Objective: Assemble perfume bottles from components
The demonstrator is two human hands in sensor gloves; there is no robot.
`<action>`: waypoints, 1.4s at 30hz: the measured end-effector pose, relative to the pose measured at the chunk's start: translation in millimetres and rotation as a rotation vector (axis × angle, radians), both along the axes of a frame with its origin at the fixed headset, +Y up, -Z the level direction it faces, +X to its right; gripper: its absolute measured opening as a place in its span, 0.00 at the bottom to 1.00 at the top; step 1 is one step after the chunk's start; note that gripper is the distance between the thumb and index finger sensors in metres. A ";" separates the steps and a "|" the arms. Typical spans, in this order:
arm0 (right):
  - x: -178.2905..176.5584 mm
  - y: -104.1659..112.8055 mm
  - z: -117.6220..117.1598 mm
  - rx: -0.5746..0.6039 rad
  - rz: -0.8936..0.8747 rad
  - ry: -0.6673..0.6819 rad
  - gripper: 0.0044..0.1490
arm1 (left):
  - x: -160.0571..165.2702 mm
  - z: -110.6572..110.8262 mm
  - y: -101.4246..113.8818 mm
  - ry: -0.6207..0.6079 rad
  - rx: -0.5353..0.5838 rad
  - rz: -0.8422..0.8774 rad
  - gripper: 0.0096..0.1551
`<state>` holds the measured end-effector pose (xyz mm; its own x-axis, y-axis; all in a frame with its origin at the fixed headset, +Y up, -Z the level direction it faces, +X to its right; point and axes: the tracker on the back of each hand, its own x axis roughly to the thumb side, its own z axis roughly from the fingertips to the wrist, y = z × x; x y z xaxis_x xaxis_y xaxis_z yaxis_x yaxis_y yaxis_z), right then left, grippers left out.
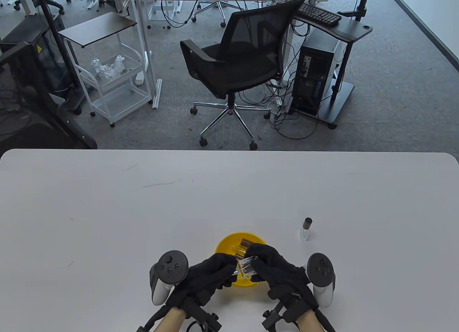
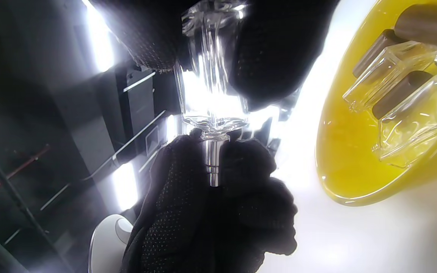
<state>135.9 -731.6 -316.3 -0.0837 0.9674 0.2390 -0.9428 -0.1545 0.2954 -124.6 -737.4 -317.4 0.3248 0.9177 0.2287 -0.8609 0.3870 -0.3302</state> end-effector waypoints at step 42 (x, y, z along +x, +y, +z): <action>-7.9 -17.6 4.0 -0.114 -0.072 -0.109 0.29 | -1.0 3.1 -7.6 0.126 -0.124 0.018 0.28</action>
